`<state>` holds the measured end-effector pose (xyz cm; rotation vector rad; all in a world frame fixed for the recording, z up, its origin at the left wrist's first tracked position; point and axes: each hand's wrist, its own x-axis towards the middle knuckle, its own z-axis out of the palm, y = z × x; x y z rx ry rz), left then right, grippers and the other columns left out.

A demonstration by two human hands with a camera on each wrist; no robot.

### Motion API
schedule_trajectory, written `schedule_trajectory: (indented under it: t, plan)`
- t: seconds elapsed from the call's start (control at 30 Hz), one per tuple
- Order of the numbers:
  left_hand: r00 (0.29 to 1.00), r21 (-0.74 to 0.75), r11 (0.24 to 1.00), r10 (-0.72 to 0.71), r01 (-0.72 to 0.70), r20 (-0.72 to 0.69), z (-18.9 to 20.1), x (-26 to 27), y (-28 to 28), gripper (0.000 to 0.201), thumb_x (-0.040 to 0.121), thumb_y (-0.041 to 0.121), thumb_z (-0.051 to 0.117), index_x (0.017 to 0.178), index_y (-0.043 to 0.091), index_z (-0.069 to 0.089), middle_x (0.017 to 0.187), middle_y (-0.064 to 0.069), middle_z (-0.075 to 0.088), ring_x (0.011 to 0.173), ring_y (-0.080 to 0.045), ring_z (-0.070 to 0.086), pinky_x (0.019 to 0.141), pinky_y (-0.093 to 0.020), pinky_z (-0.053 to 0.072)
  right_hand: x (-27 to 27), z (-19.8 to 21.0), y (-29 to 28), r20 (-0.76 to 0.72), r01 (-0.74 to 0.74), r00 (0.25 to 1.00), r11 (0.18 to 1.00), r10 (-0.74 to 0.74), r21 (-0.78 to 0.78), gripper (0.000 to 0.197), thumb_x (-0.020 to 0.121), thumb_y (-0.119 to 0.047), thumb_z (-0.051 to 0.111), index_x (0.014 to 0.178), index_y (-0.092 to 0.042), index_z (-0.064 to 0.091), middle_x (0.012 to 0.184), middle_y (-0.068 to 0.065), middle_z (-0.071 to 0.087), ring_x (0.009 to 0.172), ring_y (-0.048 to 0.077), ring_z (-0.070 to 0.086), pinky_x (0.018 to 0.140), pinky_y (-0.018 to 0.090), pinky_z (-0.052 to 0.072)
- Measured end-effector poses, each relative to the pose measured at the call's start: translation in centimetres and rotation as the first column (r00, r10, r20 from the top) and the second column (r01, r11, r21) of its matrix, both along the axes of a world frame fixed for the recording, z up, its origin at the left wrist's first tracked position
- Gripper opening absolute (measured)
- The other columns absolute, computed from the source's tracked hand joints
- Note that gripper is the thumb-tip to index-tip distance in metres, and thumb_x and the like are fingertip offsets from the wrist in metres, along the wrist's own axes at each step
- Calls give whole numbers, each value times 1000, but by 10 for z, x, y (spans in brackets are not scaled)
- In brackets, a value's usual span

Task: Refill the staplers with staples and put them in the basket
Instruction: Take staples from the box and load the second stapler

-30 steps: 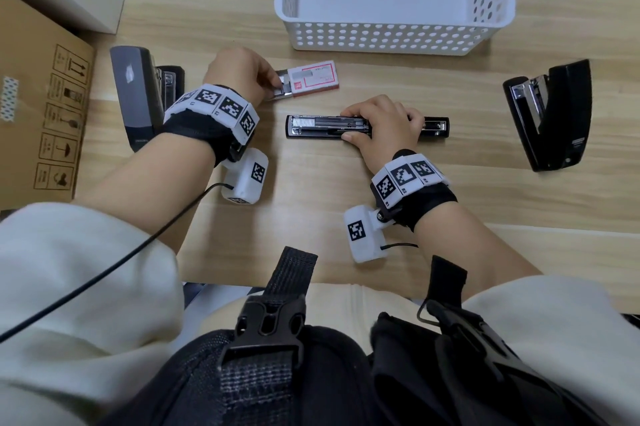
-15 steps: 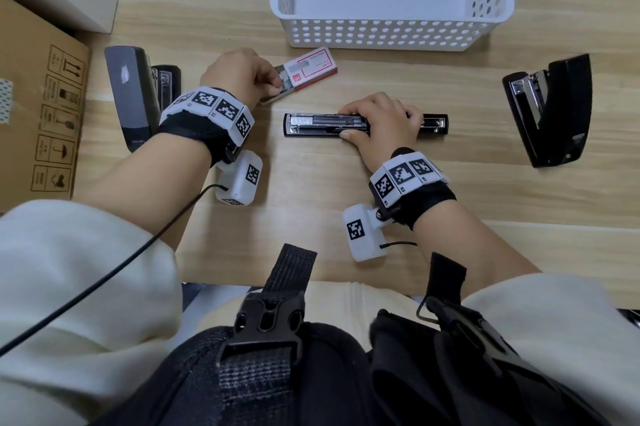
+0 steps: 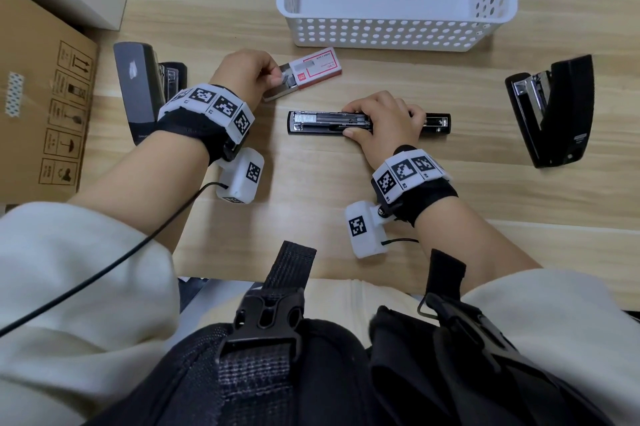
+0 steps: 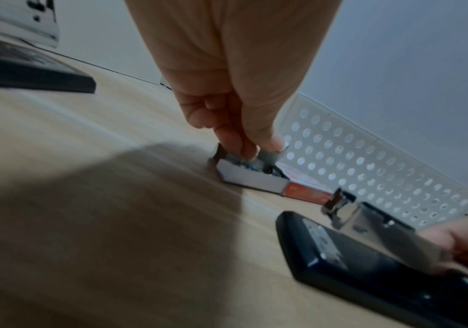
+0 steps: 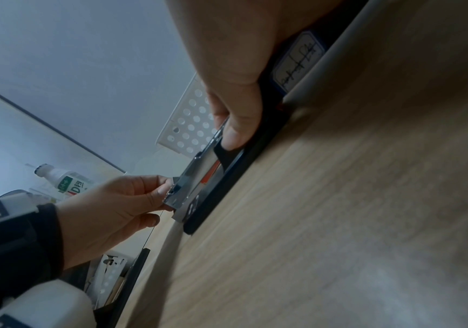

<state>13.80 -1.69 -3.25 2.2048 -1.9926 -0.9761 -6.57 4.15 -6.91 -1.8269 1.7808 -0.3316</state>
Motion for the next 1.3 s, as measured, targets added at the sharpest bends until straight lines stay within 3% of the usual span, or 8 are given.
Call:
schedule_trajectory:
  t: [0.27, 0.5, 0.63, 0.8, 0.9, 1.03, 1.2, 1.3]
  plan:
    - [999, -16, 999, 43, -44, -32, 7, 1, 1, 15, 91, 15, 48, 98, 11, 61, 100, -9, 62, 90, -21, 52, 81, -26, 38, 0, 0, 0, -8, -2, 1000, 1000, 2, -9, 27, 80, -34, 66, 106, -36, 62, 110, -10, 55, 109, 12, 46, 100, 30, 11]
    - [1000, -18, 1000, 12, -12, -11, 2, 4, -2, 28, 88, 8, 47, 68, 27, 48, 83, 3, 56, 85, -17, 50, 77, -26, 39, 0, -1, 0, -10, -4, 1000, 1000, 4, -9, 26, 80, -34, 65, 106, -35, 62, 111, -10, 56, 110, 12, 46, 101, 31, 12]
    - [997, -41, 999, 8, -11, -75, 0, 7, 1, 7, 86, 13, 55, 91, 18, 56, 90, 1, 57, 85, -15, 50, 76, -23, 37, 0, -1, 0, -14, -6, 1000, 1000, 6, -14, 26, 80, -34, 65, 106, -35, 62, 111, -9, 56, 110, 13, 46, 100, 31, 13]
    - [987, -89, 995, 19, -34, -160, -3, 10, 5, 11, 90, 14, 48, 100, 17, 53, 78, -3, 64, 71, -18, 58, 70, -25, 42, 0, -1, 0, -10, -11, 1000, 1000, 11, -10, 26, 80, -34, 65, 106, -35, 62, 112, -9, 56, 111, 13, 46, 101, 32, 13]
    - [982, -70, 997, 19, -33, -190, -2, 10, 5, 17, 92, 14, 45, 88, 26, 57, 66, 9, 59, 55, 4, 56, 65, -11, 43, 0, 0, 1, -6, -7, 1000, 1000, 7, -11, 26, 80, -33, 65, 106, -34, 62, 112, -8, 56, 111, 13, 46, 99, 31, 12]
    - [973, -62, 997, 33, -48, -230, 2, 6, 8, 16, 91, 14, 49, 98, 20, 62, 70, 12, 58, 57, 11, 57, 61, -2, 40, 0, 0, 1, -5, -6, 1000, 1000, 6, -5, 26, 80, -33, 65, 106, -34, 62, 112, -8, 56, 111, 13, 45, 100, 32, 12]
    - [945, -78, 994, 53, -82, -321, -2, -3, 17, 19, 84, 12, 58, 100, 20, 63, 84, -3, 59, 83, -25, 60, 85, -32, 49, 0, -1, 1, -8, -5, 1000, 1000, 5, -3, 25, 80, -34, 65, 105, -35, 62, 112, -8, 56, 111, 13, 46, 100, 32, 13]
    - [916, -86, 990, 69, -111, -396, -5, -13, 23, 22, 78, 6, 64, 91, 24, 60, 71, 8, 52, 67, -10, 54, 80, -29, 46, 0, -1, 0, -6, -6, 1000, 1000, 6, -2, 25, 80, -34, 65, 105, -36, 62, 111, -9, 56, 111, 13, 46, 98, 31, 13]
